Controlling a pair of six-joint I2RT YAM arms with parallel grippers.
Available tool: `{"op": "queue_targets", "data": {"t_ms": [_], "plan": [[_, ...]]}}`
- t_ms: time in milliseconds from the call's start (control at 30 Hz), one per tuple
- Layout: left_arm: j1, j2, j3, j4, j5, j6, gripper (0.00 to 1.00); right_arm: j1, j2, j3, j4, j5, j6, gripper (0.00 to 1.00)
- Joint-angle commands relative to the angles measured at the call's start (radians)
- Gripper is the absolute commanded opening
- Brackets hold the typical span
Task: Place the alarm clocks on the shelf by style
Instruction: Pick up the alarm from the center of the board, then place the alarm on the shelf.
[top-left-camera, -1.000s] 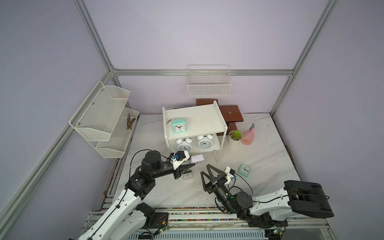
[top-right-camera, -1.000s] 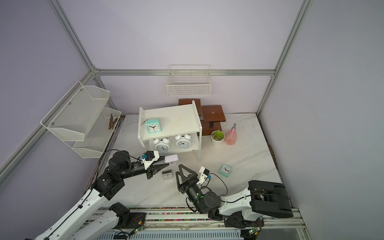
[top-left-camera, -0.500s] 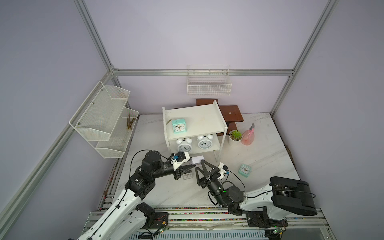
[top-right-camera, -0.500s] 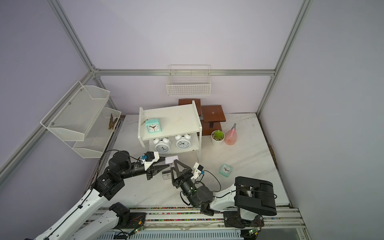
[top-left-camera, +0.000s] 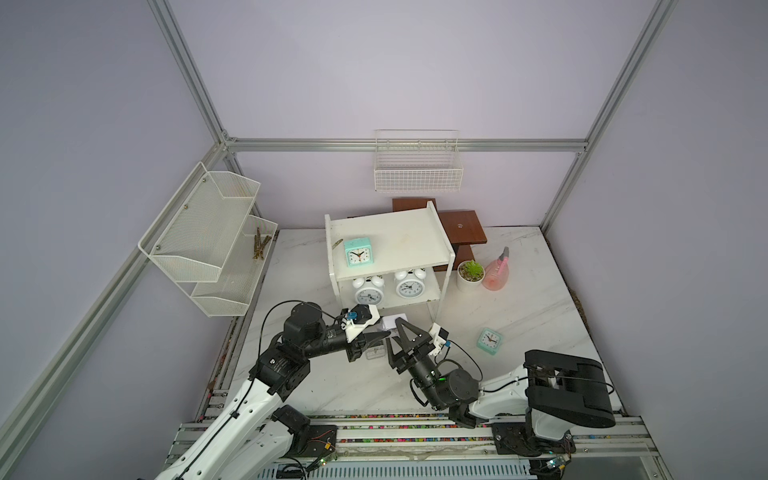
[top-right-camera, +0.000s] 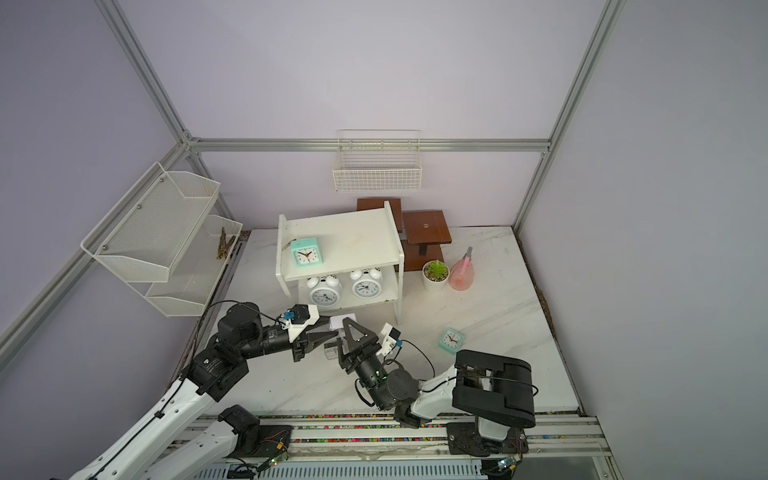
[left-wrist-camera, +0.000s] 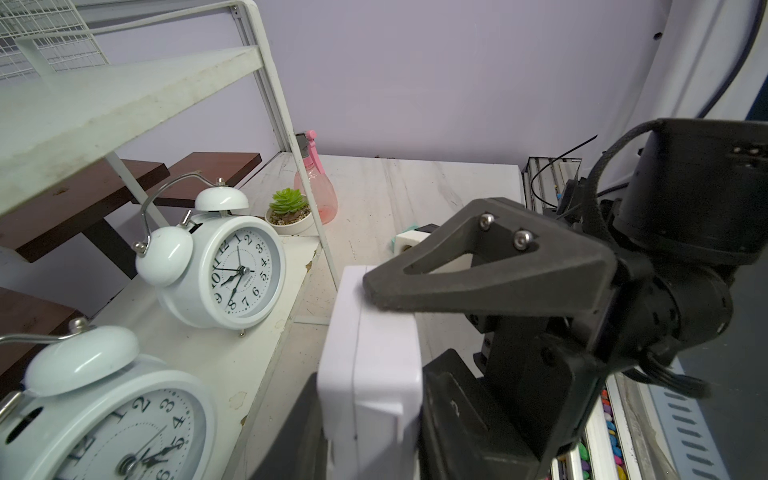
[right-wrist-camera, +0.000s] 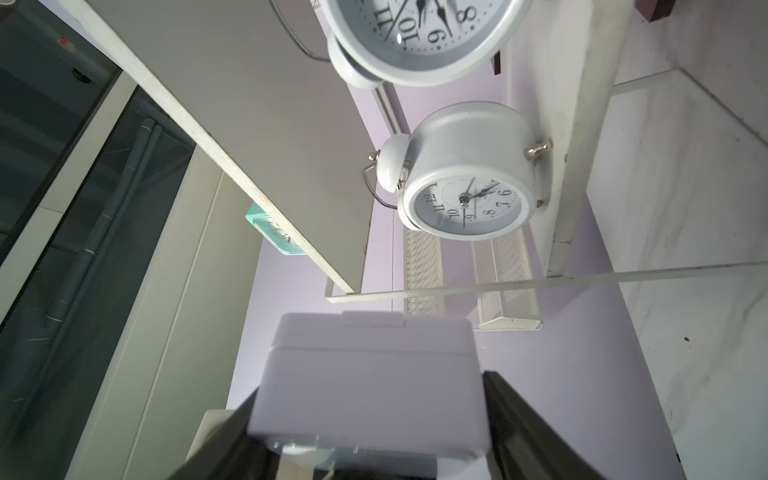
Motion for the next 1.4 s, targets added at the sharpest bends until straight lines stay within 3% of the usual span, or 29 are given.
{"op": "queue_targets", "data": {"t_ms": [0,200,267,300,400,467,567,667,867,1067,1267,1367], "plan": [[-0.01,-0.019,-0.007,0.038,0.026,0.001,0.03,-0.005,0.014,0.005,0.03,-0.007,-0.021,0.69],[-0.015,-0.02,-0.012,0.027,0.028,0.011,0.11,-0.005,0.001,-0.014,0.041,0.009,-0.067,0.46],[-0.015,-0.022,-0.013,0.021,0.028,0.015,0.19,-0.005,-0.019,-0.029,0.038,0.016,-0.101,0.4],[-0.015,-0.023,-0.013,0.017,0.028,0.017,0.25,-0.005,-0.034,-0.038,0.033,0.021,-0.117,0.38],[-0.015,-0.024,-0.013,0.005,0.023,0.025,0.64,-0.007,-0.117,-0.071,-0.039,0.039,-0.195,0.35],[-0.015,-0.028,-0.01,-0.013,0.008,0.035,0.77,-0.012,-0.245,-0.09,-0.201,0.056,-0.257,0.34],[-0.014,-0.043,0.005,-0.063,-0.063,0.028,0.8,-0.022,-0.468,-0.038,-0.665,0.098,-0.361,0.33],[-0.014,-0.064,0.003,-0.114,-0.086,0.062,0.8,-0.026,-0.607,0.131,-1.161,0.153,-0.519,0.32],[-0.014,-0.053,-0.031,-0.19,-0.02,0.124,0.8,-0.025,-0.585,0.486,-1.61,0.204,-0.847,0.28],[-0.014,0.01,-0.025,-0.215,-0.057,0.137,0.81,-0.025,-0.339,0.889,-1.881,0.323,-1.156,0.28],[-0.015,0.014,-0.029,-0.217,-0.055,0.141,0.83,-0.033,-0.147,1.112,-1.883,0.518,-1.429,0.27],[-0.016,0.01,-0.033,-0.217,-0.047,0.136,0.84,-0.049,-0.088,1.174,-1.87,0.526,-1.491,0.27]]}}
